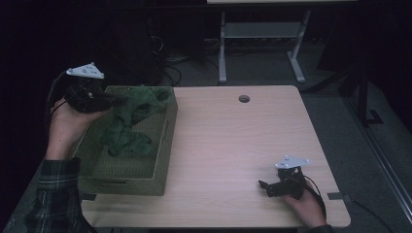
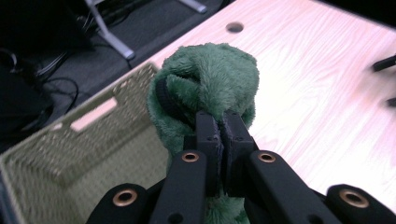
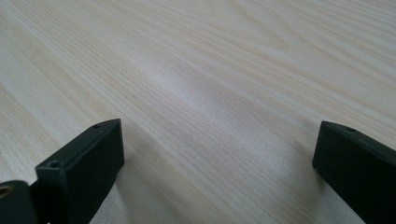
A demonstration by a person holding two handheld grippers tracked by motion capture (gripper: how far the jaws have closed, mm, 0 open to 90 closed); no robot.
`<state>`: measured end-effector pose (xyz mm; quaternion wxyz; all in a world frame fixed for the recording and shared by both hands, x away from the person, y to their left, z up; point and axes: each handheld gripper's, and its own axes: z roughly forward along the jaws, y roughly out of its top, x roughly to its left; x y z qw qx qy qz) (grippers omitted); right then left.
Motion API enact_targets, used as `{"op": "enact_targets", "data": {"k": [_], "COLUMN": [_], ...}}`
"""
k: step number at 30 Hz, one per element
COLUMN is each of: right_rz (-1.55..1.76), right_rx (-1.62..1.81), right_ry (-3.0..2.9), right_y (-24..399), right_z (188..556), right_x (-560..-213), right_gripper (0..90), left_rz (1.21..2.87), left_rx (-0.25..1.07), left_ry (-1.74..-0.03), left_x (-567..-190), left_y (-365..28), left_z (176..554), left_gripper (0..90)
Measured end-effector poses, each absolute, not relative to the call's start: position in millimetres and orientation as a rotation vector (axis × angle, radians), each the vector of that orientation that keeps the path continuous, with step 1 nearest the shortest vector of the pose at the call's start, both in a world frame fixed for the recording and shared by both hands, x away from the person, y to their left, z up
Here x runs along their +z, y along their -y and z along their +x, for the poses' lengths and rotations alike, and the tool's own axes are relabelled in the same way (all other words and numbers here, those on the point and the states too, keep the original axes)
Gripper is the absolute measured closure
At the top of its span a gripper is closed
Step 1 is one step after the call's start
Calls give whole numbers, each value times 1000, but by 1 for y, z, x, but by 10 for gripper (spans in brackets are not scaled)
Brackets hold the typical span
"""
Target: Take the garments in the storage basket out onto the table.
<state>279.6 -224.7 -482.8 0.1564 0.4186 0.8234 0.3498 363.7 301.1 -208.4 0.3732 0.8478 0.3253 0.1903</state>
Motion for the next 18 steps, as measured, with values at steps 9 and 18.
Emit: {"op": "enact_targets", "data": {"k": [9, 18], "right_rz": [1197, 1203], "right_rx": [1002, 1003], "right_ry": [-2358, -2358], "right_y": [225, 224], "right_z": [280, 279], "right_x": [-483, -483], "right_gripper": [19, 18], "left_rz": [2148, 2137], "left_rx": [421, 370], "left_ry": [-760, -696], "left_x": [-200, -201], "left_y": [-265, -219], "left_z": [369, 374], "left_gripper": [872, 872]}}
